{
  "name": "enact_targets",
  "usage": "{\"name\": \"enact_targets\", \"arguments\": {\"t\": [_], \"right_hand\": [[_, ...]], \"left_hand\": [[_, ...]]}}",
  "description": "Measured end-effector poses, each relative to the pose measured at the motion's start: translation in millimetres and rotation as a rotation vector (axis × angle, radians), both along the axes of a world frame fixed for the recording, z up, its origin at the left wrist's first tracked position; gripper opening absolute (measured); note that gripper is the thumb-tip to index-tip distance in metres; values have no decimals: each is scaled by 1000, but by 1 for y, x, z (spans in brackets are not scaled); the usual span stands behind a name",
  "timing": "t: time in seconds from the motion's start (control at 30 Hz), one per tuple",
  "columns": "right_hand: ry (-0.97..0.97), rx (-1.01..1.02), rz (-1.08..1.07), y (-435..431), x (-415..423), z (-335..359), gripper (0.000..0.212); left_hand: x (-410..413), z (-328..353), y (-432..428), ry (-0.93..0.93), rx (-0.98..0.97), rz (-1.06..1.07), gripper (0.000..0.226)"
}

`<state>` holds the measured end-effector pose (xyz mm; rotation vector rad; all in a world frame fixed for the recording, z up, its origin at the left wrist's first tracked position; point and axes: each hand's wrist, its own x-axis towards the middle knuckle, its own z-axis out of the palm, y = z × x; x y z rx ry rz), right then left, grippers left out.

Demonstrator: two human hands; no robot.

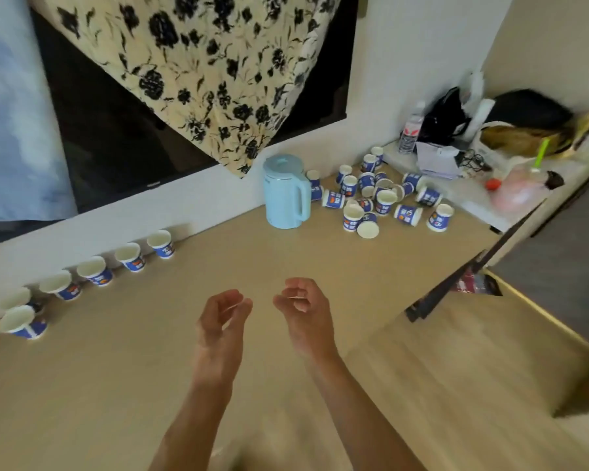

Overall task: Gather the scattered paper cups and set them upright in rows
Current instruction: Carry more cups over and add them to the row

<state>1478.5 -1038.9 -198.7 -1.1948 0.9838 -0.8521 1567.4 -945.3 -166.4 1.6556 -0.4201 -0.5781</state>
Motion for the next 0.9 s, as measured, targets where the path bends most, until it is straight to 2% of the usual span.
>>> {"name": "enact_targets", "arguments": {"t": [0.23,0.4,0.63,0.9], "right_hand": [[-1,3,-60,-48,-106,0,20],[-3,33,-108,-84,-153,-3,18],[72,59,-141,-152,-180,-17,18],[206,73,-158,-276,-200,-28,19]], "left_hand": [[-94,0,-62,24,-39,-61,11],[-129,-1,-102,22,-13,-116,13],[-148,-13,-193,51,-5,-212,10],[-157,-30,-336,189,-29,-275,17]]}}
